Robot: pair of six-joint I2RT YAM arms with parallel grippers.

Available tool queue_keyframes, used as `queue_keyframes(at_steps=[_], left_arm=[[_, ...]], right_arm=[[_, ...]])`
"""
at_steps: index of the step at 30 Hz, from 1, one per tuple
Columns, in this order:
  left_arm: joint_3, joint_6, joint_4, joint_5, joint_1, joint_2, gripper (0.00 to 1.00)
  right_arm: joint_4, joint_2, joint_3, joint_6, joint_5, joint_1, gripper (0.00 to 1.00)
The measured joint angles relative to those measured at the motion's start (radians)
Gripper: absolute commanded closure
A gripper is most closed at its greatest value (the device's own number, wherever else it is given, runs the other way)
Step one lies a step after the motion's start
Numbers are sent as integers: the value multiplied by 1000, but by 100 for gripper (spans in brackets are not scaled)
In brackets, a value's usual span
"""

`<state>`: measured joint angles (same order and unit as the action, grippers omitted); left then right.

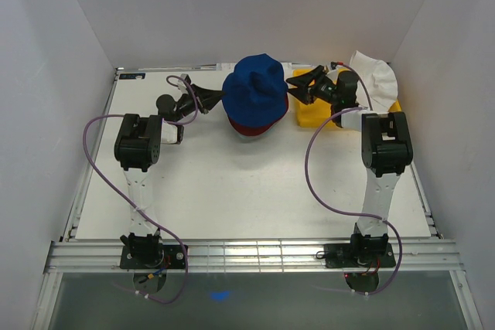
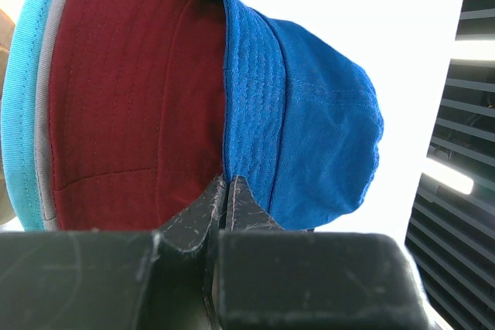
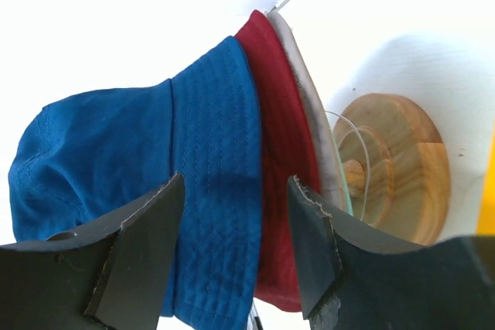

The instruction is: Stack the hats

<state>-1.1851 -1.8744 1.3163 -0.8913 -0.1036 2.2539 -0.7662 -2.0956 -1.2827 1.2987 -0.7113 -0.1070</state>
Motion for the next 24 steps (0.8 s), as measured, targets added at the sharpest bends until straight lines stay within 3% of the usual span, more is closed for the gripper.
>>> queue_keyframes(at_steps=[11,24], left_arm=[[0,0,0,-2,5,0,99],[0,0,0,-8,10,1,99]], right_arm=[[-5,-29,-19,21,10,-24,41],[-185,-30,31,167,18,-24,44]])
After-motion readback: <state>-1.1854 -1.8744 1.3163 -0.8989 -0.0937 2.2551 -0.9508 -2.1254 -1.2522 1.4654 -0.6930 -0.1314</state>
